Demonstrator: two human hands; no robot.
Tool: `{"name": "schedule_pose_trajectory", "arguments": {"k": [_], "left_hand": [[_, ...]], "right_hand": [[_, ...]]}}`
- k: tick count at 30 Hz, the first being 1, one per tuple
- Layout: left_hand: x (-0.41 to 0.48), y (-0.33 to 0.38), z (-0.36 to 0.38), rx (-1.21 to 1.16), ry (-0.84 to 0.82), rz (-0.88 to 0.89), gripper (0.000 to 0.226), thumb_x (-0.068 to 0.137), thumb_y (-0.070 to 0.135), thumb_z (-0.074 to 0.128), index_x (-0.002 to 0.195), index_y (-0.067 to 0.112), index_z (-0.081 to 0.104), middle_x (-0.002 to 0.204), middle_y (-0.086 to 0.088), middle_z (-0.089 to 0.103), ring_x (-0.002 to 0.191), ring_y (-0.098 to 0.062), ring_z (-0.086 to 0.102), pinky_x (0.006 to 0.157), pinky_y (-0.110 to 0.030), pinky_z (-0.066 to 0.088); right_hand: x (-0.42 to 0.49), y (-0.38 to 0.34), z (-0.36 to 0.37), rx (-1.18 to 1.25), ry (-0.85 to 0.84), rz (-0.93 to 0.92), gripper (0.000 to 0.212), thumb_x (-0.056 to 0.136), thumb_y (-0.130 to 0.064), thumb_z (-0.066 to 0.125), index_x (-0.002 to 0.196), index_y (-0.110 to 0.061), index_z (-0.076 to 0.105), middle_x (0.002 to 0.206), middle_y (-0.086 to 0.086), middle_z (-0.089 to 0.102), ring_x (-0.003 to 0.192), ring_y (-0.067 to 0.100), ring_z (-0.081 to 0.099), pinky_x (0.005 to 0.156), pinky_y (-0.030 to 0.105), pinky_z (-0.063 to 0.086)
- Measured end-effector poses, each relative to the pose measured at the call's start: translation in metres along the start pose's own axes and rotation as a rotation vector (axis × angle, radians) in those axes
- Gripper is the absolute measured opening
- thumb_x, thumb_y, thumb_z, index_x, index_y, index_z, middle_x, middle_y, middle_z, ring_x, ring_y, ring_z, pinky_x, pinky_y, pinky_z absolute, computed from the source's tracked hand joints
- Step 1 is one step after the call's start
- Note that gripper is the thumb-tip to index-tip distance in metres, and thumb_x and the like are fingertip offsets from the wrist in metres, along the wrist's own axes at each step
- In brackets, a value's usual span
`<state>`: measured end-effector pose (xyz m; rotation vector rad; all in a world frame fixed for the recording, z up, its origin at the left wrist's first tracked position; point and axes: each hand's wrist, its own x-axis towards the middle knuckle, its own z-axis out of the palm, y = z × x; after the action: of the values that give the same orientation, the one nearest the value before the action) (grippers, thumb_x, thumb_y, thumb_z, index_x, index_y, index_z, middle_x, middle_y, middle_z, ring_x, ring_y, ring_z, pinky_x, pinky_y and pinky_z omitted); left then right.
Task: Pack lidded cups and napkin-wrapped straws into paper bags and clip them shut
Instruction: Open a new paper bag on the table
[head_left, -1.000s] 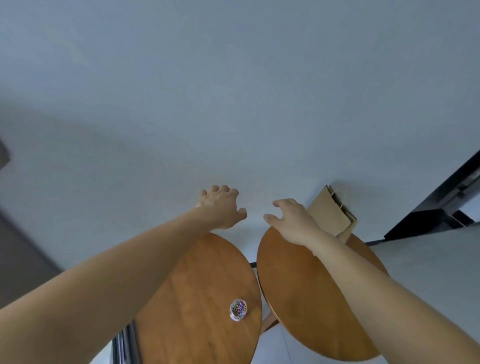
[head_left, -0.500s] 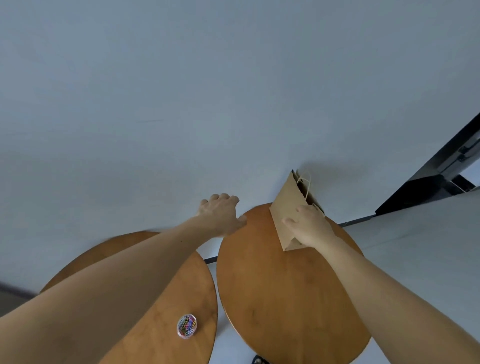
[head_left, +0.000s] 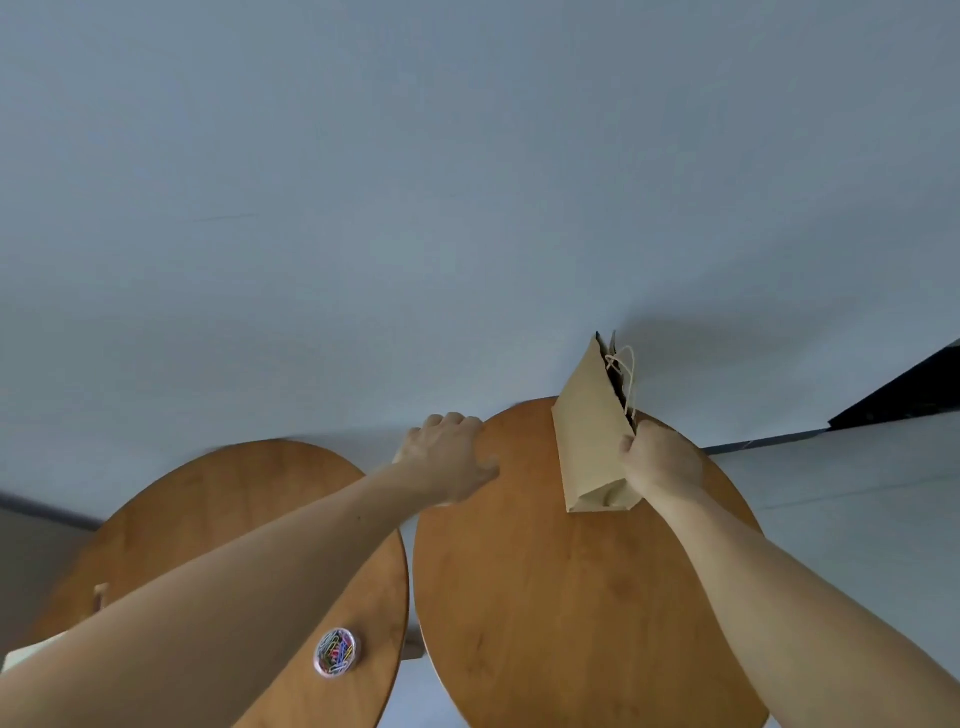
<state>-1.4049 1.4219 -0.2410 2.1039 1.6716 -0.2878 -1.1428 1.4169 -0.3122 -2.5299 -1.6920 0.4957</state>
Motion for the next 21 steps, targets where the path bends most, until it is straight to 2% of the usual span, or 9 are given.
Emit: {"name": "schedule_pose_trajectory", "arguments": {"k": [4, 9, 12, 14, 17, 21], "left_hand": [[-0.006, -0.013, 0.0, -0.024, 0.007, -0.026, 0.061, 0.093, 0.05, 0.047, 0.147, 0.021, 0.037, 0.147, -0.001, 0.043, 0.134, -0.022, 0.038, 0.108, -0.039, 0.035], [-0.023, -0.043, -0.006, -0.063, 0.052, -0.047, 0.062, 0.094, 0.049, 0.047, 0.148, 0.021, 0.035, 0.15, -0.001, 0.041, 0.136, -0.023, 0.036, 0.108, -0.04, 0.034], [-0.042, -0.075, -0.009, -0.077, 0.079, -0.064, 0.061, 0.095, 0.05, 0.045, 0.148, 0.02, 0.035, 0.149, -0.002, 0.042, 0.135, -0.023, 0.037, 0.107, -0.04, 0.036], [-0.058, -0.101, -0.009, -0.1, 0.099, -0.087, 0.062, 0.095, 0.051, 0.044, 0.148, 0.021, 0.035, 0.149, -0.002, 0.042, 0.135, -0.023, 0.037, 0.106, -0.041, 0.037], [-0.087, -0.148, -0.009, -0.141, 0.121, -0.139, 0.062, 0.094, 0.052, 0.045, 0.148, 0.022, 0.035, 0.148, -0.002, 0.042, 0.135, -0.024, 0.037, 0.105, -0.042, 0.036], [-0.133, -0.223, -0.004, -0.189, 0.115, -0.214, 0.062, 0.093, 0.055, 0.046, 0.146, 0.024, 0.039, 0.145, -0.002, 0.045, 0.133, -0.026, 0.038, 0.103, -0.043, 0.037]], "right_hand": [[-0.009, -0.018, 0.002, 0.002, 0.014, -0.083, 0.032, 0.097, -0.016, 0.048, 0.067, -0.021, 0.036, 0.064, -0.005, 0.048, 0.058, 0.016, 0.049, 0.046, 0.027, 0.033], [-0.041, -0.079, -0.006, -0.012, 0.032, -0.254, 0.025, 0.096, -0.021, 0.05, 0.073, -0.016, 0.041, 0.059, -0.006, 0.042, 0.058, 0.02, 0.05, 0.042, 0.026, 0.025], [-0.069, -0.13, -0.005, -0.001, 0.029, -0.355, 0.02, 0.095, -0.021, 0.05, 0.077, -0.014, 0.046, 0.06, -0.003, 0.046, 0.057, 0.022, 0.051, 0.044, 0.027, 0.029], [-0.092, -0.166, 0.0, -0.023, 0.019, -0.419, 0.018, 0.094, -0.021, 0.05, 0.078, -0.013, 0.048, 0.061, -0.002, 0.048, 0.058, 0.023, 0.052, 0.046, 0.027, 0.032], [-0.127, -0.219, 0.016, -0.031, -0.011, -0.485, 0.02, 0.093, -0.021, 0.051, 0.076, -0.014, 0.045, 0.059, -0.003, 0.043, 0.057, 0.022, 0.049, 0.044, 0.027, 0.028], [-0.179, -0.283, 0.043, -0.037, -0.049, -0.561, 0.019, 0.094, -0.019, 0.05, 0.076, -0.013, 0.047, 0.061, -0.001, 0.046, 0.057, 0.021, 0.049, 0.044, 0.026, 0.029]]}}
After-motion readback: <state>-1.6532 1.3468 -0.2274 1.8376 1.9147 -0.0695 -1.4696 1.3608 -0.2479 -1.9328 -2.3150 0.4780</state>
